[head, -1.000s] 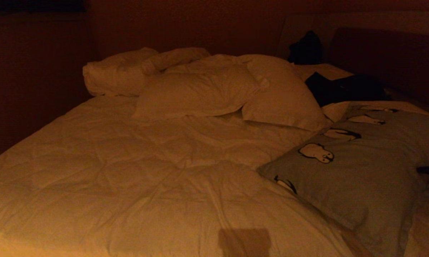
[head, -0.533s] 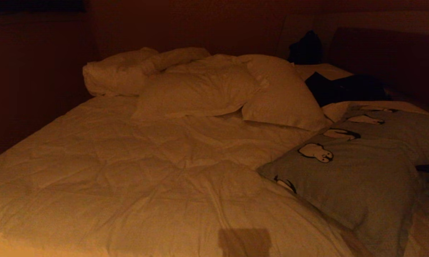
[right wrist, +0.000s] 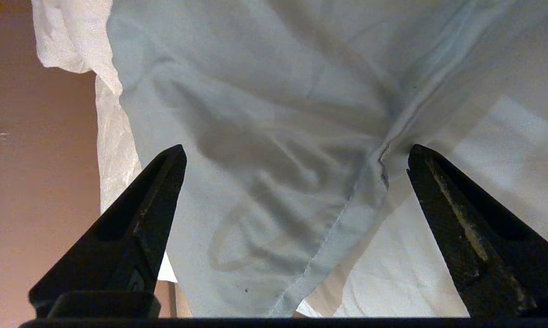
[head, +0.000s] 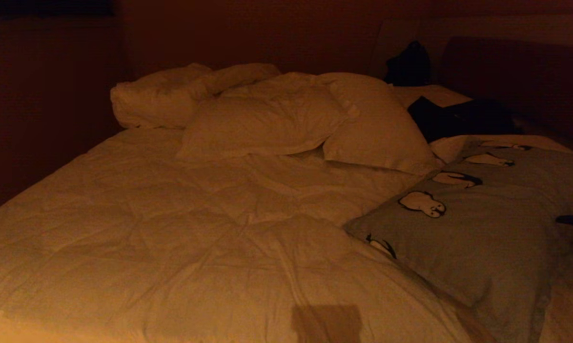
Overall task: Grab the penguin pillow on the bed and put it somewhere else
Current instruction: Place the pillow at the bedside
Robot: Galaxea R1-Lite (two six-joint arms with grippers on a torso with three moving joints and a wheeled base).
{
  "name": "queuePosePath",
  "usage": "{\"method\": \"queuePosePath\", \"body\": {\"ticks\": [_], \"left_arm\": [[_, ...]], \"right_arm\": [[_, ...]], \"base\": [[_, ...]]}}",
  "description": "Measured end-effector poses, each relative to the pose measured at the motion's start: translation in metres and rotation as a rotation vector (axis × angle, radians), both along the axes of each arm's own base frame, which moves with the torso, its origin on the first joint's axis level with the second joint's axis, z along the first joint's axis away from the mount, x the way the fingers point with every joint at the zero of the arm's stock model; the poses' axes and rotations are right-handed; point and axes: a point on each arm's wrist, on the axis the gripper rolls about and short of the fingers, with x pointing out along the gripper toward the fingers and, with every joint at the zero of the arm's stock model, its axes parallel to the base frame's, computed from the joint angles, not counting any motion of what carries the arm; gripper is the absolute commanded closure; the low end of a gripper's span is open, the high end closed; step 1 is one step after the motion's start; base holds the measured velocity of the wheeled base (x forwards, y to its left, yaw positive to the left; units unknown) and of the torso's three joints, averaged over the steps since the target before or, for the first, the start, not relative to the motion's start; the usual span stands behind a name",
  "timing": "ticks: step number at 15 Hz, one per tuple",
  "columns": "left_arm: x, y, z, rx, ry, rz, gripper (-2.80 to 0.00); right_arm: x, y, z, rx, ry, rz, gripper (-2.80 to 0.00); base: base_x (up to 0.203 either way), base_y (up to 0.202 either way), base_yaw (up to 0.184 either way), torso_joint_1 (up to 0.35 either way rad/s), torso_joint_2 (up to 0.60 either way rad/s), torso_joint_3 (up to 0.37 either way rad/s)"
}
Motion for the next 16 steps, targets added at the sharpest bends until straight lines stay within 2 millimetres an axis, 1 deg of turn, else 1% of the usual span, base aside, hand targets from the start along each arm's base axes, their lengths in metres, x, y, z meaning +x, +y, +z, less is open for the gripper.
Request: {"method": "queuePosePath", "body": {"ticks": [5,8,14,16], "left_arm": [[0.000,0.000,0.000,0.000,0.001,0.000,0.00],[0.000,0.000,0.000,0.000,0.001,0.000,0.00],[0.000,0.000,0.000,0.000,0.000,0.000,0.00],[0.000,0.000,0.000,0.000,0.000,0.000,0.00]], "right_arm": [[0.008,0.002,-0.010,-0.009,0.035,0.008,-2.80],[0.017,0.006,-0.014,-0.012,0.040,0.035,-2.80],[0.043,0.025,-0.018,-0.038,0.009,0.126,-2.80],[0.049,0.027,-0.021,-0.044,0.003,0.141,-2.80]], "base": [[0.000,0.000,0.000,0.000,0.00,0.000],[0.000,0.000,0.000,0.000,0.00,0.000],[0.000,0.000,0.000,0.000,0.00,0.000],[0.000,0.000,0.000,0.000,0.00,0.000]]}}
